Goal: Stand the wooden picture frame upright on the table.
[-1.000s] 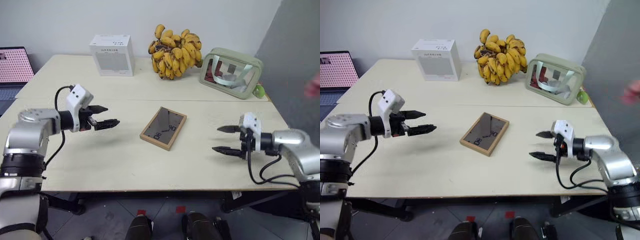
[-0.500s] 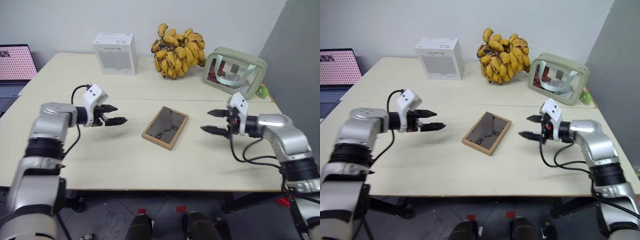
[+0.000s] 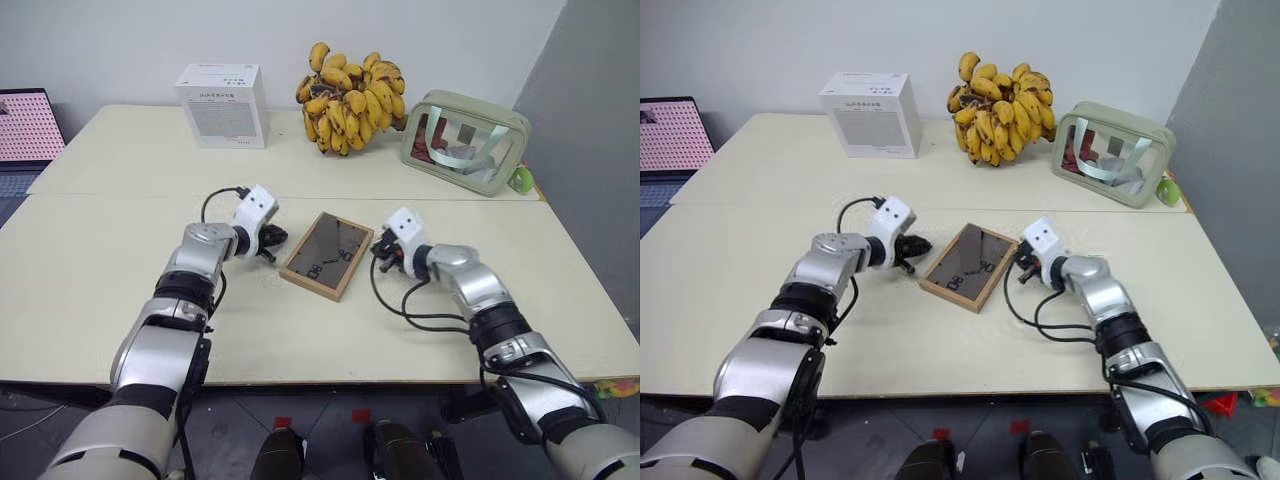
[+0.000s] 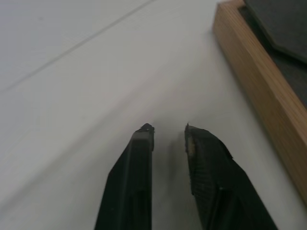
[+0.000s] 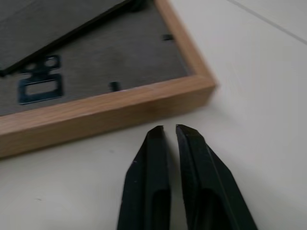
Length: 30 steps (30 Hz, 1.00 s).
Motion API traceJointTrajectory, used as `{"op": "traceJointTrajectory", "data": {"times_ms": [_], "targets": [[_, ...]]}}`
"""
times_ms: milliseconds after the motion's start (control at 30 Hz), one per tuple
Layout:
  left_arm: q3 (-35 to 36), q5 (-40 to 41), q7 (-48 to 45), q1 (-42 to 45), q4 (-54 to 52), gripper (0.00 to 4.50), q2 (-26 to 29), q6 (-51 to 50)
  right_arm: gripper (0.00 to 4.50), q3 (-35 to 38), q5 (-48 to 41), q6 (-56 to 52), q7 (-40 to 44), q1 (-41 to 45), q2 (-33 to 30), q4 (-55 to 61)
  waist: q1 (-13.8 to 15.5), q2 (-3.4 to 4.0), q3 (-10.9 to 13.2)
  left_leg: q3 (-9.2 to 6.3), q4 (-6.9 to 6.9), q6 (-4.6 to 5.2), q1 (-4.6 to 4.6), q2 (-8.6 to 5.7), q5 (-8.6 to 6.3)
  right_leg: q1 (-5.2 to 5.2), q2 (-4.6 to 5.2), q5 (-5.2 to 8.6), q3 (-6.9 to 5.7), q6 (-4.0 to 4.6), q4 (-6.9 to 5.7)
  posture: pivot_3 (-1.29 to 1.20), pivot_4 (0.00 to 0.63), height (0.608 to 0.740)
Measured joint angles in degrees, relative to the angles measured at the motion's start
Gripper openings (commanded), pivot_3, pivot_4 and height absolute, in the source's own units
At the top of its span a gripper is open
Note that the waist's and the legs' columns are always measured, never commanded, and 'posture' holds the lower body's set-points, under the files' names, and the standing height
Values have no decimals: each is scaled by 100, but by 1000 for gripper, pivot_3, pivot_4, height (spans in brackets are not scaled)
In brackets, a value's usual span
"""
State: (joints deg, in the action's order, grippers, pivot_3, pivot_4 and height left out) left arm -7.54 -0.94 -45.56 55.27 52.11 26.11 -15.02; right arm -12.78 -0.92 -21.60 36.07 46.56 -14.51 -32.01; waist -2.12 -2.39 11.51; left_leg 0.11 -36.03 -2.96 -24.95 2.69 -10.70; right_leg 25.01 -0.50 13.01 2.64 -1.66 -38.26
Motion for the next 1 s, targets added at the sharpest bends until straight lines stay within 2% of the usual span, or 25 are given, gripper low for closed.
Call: {"op": "traceJointTrajectory", "data": {"times_ms": [133,300,400,500,667,700,767,900,1000], "targets": [[-189,29,-613,-741,-1581,300,218,-785,425,22,6,-125,-2,-56,160,245,-19,5,-4,2,-4,0,10,-1,0,-10,2,6,7,-10,-7,0,150,740],[-201,364,-884,-2064,-4340,300,692,-2500,425,-12,7,-493,119,-365,48,1314,-49,9,-9,-5,-6,0,23,-1,0,-6,3,24,4,8,-51,0,150,740],[-295,571,-1011,-2532,-5452,300,992,-3242,425,-108,4,-731,269,-592,-64,1880,-50,10,-9,-12,-6,-1,34,1,1,-6,-3,30,-1,16,-64,0,150,740],[-302,733,-1016,-2879,-5964,300,1224,-3460,425,-275,1,-784,487,-846,-269,2220,-52,10,-9,-11,-7,1,51,4,3,-17,-8,31,4,18,-66,0,150,740],[211,1160,-1091,-3421,-6085,300,1690,-3632,425,-277,0,-753,703,-1094,-792,2320,-116,10,-10,-8,-4,2,122,7,4,-83,-6,57,5,61,-61,0,150,740],[356,1295,-1140,-3519,-6102,630,1770,-3756,425,-258,8,-739,730,-1142,-880,2300,-138,10,-10,-8,-3,2,123,9,4,-82,-6,57,5,61,-61,0,150,740],[794,1805,-1175,-3642,-6138,1008,1732,-4504,425,-232,12,-648,751,-1181,-963,2146,-168,10,-9,-11,-3,3,123,11,4,-81,-9,58,3,62,-63,0,150,740],[1926,3208,-1251,-3547,-6139,1841,1080,-7015,425,-205,23,-239,722,-1071,-874,1688,-177,8,-8,-19,-5,3,112,10,4,-80,-14,59,-5,62,-61,0,150,740],[2433,4210,-956,-3536,-6017,2576,909,-7630,425,-204,89,124,635,-789,-739,1134,-187,8,-8,-19,-3,2,114,10,4,-81,-13,46,-4,39,-60,0,150,740]]}}
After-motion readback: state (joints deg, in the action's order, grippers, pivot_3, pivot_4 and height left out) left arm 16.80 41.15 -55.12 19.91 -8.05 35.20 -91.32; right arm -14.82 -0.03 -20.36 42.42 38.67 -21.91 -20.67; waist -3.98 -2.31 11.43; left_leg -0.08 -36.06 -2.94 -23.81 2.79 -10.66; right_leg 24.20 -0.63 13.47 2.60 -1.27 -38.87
